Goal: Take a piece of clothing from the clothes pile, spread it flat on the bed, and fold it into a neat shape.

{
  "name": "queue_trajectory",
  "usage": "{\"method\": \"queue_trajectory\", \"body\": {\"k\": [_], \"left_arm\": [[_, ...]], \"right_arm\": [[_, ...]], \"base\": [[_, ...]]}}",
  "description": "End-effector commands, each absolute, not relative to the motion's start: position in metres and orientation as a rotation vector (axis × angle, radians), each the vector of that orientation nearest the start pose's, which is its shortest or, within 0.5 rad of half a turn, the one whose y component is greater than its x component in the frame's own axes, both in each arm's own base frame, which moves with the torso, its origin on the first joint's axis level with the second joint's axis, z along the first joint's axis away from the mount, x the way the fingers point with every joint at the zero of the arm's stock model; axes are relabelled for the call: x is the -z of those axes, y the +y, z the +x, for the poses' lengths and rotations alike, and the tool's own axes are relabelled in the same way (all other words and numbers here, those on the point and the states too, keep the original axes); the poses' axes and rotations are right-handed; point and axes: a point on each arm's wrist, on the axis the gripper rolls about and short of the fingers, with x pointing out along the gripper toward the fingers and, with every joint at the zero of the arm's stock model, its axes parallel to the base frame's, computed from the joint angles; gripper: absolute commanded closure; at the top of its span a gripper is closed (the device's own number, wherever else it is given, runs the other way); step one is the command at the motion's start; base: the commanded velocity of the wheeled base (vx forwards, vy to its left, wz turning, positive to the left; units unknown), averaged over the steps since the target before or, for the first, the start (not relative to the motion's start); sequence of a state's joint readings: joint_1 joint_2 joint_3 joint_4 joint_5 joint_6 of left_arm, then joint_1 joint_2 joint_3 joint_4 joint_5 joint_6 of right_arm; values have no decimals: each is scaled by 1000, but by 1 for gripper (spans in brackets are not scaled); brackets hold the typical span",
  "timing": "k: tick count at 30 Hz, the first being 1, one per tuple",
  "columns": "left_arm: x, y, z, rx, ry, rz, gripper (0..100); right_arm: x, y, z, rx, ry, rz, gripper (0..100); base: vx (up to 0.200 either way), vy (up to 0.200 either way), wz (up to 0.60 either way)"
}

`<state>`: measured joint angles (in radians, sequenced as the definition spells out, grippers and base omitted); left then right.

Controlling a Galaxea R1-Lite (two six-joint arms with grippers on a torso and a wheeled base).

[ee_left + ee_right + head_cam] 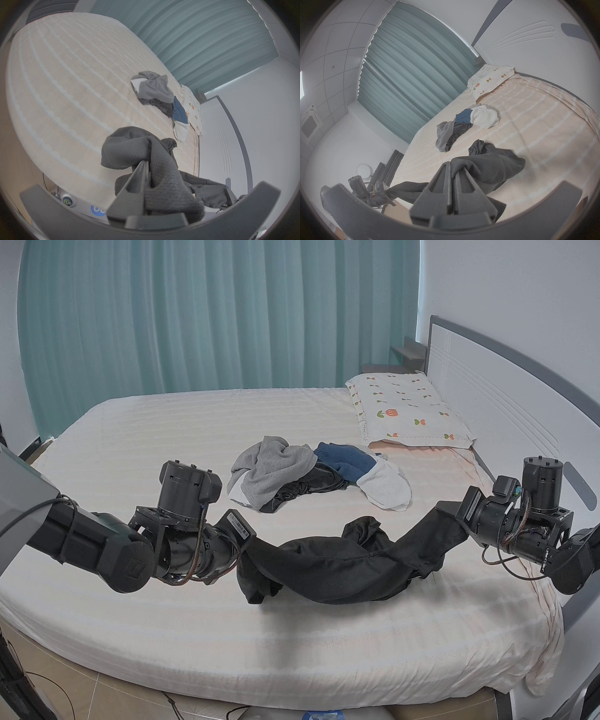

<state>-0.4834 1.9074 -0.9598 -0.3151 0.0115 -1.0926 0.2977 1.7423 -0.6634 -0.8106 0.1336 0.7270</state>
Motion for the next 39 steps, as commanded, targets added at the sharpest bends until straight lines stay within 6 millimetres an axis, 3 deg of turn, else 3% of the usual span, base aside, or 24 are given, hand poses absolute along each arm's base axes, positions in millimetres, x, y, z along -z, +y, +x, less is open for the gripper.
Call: {"method": "queue_trajectory", "body": {"k": [1,13,21,39], "left_arm": [[-126,-158,304,64,794,-889,100],[-133,-148,296,63,804,-897,100],[-133,-140,305,50,798,-915,100],[-146,-134,302,65,758,-928,100]], "right_arm": [[-151,91,284,-312,410,689,100],[-156,87,283,-306,391,693,100],[-155,86,285,-298,390,695,100],[-158,88,295,-245,298,709,100]], "base": [[0,200,0],[0,200,0],[0,200,0],[0,200,0]]}}
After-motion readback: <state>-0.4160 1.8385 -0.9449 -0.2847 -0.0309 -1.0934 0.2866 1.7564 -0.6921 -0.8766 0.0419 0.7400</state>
